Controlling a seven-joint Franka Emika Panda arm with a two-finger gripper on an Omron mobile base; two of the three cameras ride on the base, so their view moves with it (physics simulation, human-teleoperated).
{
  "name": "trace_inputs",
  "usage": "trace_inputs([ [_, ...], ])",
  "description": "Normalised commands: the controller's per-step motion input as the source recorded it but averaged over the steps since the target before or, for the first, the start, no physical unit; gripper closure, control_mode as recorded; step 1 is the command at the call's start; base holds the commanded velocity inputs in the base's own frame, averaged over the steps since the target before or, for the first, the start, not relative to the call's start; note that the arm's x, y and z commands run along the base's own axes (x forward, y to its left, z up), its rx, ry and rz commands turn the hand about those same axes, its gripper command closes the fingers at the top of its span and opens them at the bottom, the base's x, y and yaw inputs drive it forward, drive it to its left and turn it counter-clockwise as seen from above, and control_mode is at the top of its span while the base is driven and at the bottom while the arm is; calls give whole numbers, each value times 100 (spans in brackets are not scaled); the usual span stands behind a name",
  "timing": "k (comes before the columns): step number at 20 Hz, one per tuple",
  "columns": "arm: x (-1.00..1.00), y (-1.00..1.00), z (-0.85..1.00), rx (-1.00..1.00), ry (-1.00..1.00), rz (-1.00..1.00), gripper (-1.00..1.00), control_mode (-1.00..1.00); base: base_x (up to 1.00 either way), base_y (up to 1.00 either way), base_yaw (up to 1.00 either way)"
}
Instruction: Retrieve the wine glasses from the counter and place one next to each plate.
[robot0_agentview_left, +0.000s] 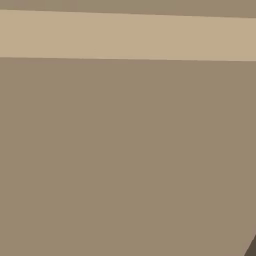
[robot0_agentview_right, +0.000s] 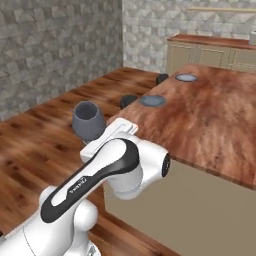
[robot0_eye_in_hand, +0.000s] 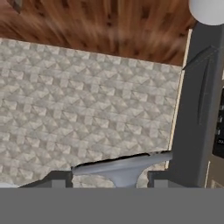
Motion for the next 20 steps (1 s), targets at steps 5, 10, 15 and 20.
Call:
trace_inputs([
  [5, 0, 0, 0, 0, 0, 0, 100, 100, 100, -64, 40],
  [10, 0, 0, 0, 0, 0, 0, 100, 100, 93, -19, 29],
  [15, 0, 0, 0, 0, 0, 0, 100, 100, 90, 100, -21],
  [20, 0, 0, 0, 0, 0, 0, 100, 100, 98, 91, -60],
])
